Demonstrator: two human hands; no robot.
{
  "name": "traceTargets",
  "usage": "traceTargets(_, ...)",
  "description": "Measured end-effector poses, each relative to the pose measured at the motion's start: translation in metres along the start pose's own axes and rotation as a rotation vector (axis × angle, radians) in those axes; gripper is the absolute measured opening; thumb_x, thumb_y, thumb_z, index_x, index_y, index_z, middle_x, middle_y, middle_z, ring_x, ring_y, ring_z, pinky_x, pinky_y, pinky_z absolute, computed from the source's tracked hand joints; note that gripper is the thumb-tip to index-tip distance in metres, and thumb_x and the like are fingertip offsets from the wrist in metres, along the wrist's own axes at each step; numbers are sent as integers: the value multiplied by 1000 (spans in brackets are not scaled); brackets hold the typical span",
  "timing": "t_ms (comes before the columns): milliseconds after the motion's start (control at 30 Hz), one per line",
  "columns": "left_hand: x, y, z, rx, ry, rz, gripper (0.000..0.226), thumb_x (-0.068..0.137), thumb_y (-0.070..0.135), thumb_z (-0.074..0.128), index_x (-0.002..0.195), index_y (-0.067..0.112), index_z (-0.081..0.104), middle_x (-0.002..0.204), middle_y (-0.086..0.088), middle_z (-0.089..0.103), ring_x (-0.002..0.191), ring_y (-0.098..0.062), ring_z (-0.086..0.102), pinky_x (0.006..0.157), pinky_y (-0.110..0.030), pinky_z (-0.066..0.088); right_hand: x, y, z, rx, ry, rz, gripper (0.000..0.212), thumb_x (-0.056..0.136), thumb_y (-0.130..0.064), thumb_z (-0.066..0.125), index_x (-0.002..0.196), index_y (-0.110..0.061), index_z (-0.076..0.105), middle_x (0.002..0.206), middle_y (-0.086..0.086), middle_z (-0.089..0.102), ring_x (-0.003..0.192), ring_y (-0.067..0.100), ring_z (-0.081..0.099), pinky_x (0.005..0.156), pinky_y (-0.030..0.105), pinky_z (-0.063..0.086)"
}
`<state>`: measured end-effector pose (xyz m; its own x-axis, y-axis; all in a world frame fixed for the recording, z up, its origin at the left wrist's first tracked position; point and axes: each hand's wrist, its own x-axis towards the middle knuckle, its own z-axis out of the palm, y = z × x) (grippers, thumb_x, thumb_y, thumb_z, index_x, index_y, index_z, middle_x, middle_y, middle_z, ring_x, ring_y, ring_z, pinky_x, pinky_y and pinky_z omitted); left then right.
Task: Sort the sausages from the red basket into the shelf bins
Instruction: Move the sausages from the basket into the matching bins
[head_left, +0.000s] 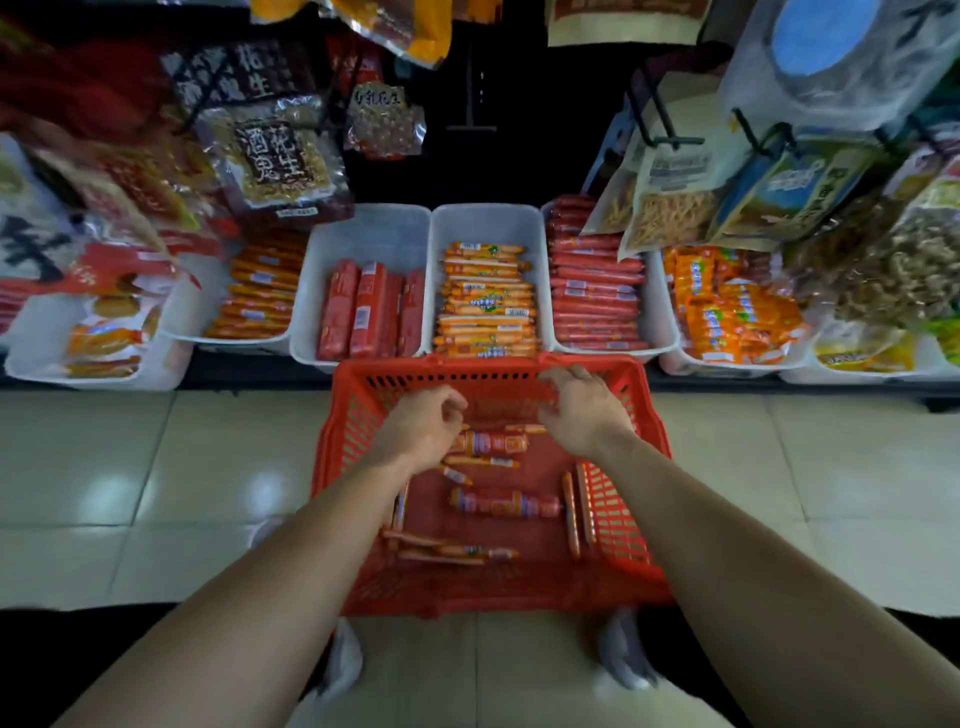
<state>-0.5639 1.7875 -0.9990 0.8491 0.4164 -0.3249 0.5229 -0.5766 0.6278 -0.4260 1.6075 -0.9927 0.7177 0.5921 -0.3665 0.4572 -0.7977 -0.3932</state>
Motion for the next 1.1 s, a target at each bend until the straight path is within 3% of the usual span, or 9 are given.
traceTargets(100,-28,-22,22,65,-122,-91,12,95,20,58,103,25,66,99,11,68,85,-11,67,71,-14,46,-28,14,33,-23,-106,48,53,86,-31,61,137,-22,49,138,14,48,126,39,49,104,43,44)
traceTargets(200,-40,-49,45,155,-190,-198,4,92,34,60,96,33,61,108,5,71,102,-20,66,82,-29,50,-42,32,65,-27,-191,117,56,86,-32,62,138,-16,49,138,18,49,125,39,52,101,40,45)
traceTargets(333,-38,-81,78,216,-307,-279,37,89,41,61,123,25,59,127,-3,65,116,-25,60,93,-34,48,-40,60,110,-77,-309,172,51,89,-40,60,131,-13,50,130,20,53,122,41,54,99,42,45)
traceTargets(433,-20,-97,93,214,-335,-314,46,91,42,62,131,22,55,131,-4,62,117,-26,59,93,-35,48,-21,72,132,-120,-377,153,54,90,-38,62,135,-13,48,138,19,48,127,40,50,104,42,41)
traceTargets(533,3,-105,102,240,-274,-273,44,92,41,62,130,21,53,128,-6,62,113,-28,60,91,-38,50,6,75,149,-187,-439,74,62,89,-46,60,142,-19,45,144,15,47,135,35,42,116,46,30)
traceTargets(700,34,-102,109,305,-167,-100,50,94,39,63,138,21,47,141,-6,46,129,-29,45,103,-39,40,26,65,174,-376,-479,-32,67,84,-58,62,143,-32,44,146,8,47,136,33,41,115,59,19)
traceTargets(767,44,-103,114,338,-149,-32,53,93,38,64,141,21,46,143,-4,44,131,-29,41,108,-41,38,29,61,185,-373,-509,-64,64,87,-49,65,144,-30,43,146,8,45,134,33,40,112,61,26)
traceTargets(867,56,-108,120,379,-137,22,59,92,37,65,144,20,43,141,-5,45,131,-28,40,109,-40,36,34,59,198,-349,-498,-81,57,90,-35,65,143,-26,45,144,7,44,131,30,42,104,53,39)
traceTargets(1100,80,-110,134,429,-162,33,64,91,37,67,147,24,39,145,0,44,131,-25,43,104,-42,40,44,59,214,-318,-560,-102,64,88,-36,68,143,-25,37,150,11,34,136,34,36,105,51,38)
